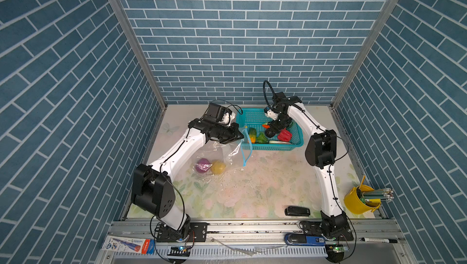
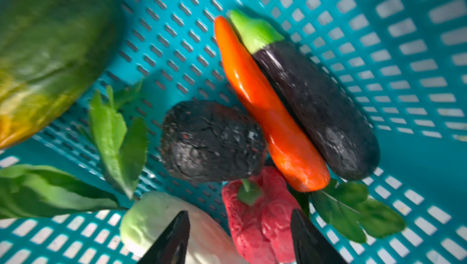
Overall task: Place the food in the zip-top bag and seal the zipper
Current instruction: 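Lower the right gripper onto the red bell pepper in the basket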
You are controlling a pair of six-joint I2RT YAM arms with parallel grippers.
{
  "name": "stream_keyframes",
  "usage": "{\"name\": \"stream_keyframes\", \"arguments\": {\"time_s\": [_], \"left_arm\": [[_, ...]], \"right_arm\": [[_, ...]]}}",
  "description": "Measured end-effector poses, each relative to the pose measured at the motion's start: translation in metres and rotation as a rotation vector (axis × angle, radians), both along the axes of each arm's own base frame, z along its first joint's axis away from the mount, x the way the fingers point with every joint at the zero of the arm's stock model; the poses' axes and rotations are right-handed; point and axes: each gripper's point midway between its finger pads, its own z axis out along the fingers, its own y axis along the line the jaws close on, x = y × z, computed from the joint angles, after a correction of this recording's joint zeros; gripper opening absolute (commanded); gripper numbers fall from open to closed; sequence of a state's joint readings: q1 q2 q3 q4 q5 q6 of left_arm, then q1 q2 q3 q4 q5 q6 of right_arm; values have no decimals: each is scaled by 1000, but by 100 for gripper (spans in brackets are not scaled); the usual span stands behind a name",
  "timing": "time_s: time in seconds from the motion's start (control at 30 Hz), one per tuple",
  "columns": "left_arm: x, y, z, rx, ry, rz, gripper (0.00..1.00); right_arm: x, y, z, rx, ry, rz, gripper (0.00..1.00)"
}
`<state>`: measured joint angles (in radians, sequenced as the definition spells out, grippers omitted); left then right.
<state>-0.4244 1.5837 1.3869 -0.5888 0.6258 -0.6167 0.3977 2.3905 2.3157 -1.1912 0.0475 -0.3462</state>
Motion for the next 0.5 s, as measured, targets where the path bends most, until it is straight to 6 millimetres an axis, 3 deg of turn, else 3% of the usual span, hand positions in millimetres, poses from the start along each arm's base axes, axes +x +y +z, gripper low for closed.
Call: {"name": "stream_keyframes", "arguments": {"time_s": [0.23,0.5], "left_arm": [[0,0,0,0,-1,0,0],[0,0,1,-1,-3,0,0]], "right_arm": [[6,-22,-3,-41,-4,-42,74],[-3,-29,-18,-46,48,-48,75]]}}
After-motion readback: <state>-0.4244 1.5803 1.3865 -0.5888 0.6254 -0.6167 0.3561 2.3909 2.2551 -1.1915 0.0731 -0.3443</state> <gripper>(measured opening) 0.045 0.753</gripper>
